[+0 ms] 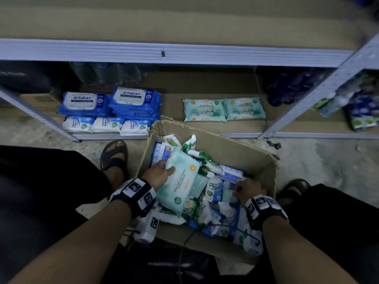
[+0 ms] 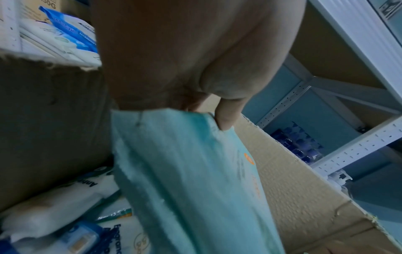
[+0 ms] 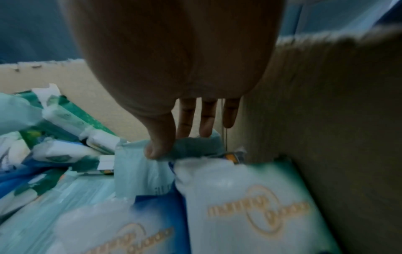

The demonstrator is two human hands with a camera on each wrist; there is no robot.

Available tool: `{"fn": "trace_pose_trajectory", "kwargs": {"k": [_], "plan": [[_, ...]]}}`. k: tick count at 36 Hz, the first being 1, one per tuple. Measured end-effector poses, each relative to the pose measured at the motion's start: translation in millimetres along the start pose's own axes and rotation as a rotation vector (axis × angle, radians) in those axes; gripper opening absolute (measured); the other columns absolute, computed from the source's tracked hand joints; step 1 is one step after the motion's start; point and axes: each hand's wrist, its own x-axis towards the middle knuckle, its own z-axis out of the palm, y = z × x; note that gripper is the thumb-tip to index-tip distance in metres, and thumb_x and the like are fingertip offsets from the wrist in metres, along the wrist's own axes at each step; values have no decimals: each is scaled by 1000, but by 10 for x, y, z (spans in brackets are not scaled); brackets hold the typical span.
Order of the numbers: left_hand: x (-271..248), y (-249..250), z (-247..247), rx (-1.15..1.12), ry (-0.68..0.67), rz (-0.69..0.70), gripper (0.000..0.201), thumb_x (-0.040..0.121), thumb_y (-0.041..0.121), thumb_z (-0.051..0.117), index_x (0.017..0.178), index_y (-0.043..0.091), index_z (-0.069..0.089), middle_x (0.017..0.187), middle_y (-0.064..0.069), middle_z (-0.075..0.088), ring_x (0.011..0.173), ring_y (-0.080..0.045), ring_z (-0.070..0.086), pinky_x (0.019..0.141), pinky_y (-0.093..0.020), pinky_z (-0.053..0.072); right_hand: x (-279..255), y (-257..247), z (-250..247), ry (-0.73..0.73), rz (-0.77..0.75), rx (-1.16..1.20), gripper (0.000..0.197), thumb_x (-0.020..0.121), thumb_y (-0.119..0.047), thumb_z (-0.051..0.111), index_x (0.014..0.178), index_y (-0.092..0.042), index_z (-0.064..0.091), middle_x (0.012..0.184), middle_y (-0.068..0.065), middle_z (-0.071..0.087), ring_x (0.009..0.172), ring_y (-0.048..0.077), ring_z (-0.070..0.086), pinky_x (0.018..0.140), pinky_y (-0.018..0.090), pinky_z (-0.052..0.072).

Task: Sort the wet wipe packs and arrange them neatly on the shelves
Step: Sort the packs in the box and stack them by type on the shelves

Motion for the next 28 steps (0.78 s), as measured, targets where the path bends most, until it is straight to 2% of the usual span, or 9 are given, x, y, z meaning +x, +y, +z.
{"fn": "trace_pose_trajectory", "kwargs": {"k": [3,7,11,14,17,20,23,25,28], "plan": [[-40,61,6,71,13,-4,45,97,46,53,125,10,56,125,-14,61,114,-32,58,100,-37,44,-105,-20,-43,60,-18,34,13,97,-42,52,97,-32,61,122,0,50,119,29,43,99,47,41],[-141,103,21,153,10,56,46,97,45,53,128,11,57,127,-13,62,116,-29,58,99,-34,44,-222,11,-155,145,-109,120,13,98,-27,49,85,-28,48,91,-1,51,112,28,46,79,35,42],[-215,132,13,251,-22,106,46,97,46,54,126,11,55,125,-10,62,112,-28,59,93,-32,45,-343,51,-334,201,-245,161,24,94,-15,53,77,-29,43,95,2,61,103,28,52,77,27,28],[-254,140,14,300,-25,103,56,96,47,55,139,14,44,136,-11,56,118,-29,56,95,-32,45,-480,29,-448,305,-313,246,13,94,-16,56,87,-23,48,94,2,61,93,28,49,73,28,22],[-268,139,32,302,10,84,64,95,42,59,145,12,34,142,-14,51,123,-32,54,98,-33,44,-578,33,-496,356,-281,388,11,97,-21,55,88,-25,50,87,1,58,92,23,38,71,30,26],[-244,138,34,344,24,61,64,96,41,57,146,11,29,139,-16,52,122,-33,54,97,-33,43,-640,42,-544,396,-298,546,11,95,-22,59,87,-26,52,89,0,62,90,23,46,72,30,34],[-203,140,26,353,42,35,66,97,40,56,149,14,25,139,-14,53,121,-33,55,99,-34,44,-678,44,-553,399,-359,663,13,94,-18,63,85,-22,54,79,-14,60,72,12,54,61,24,38],[-179,134,37,360,52,13,69,97,40,54,152,15,19,143,-13,49,124,-34,53,101,-36,43,-701,28,-517,347,-396,655,18,92,-14,66,82,-25,55,79,-12,62,67,10,52,56,14,38],[-171,120,77,404,65,-42,70,100,36,51,152,9,13,149,-14,42,130,-34,48,103,-36,41,-645,61,-308,278,-502,532,28,82,-5,73,73,-27,58,91,-3,69,83,12,62,70,18,44]]}}
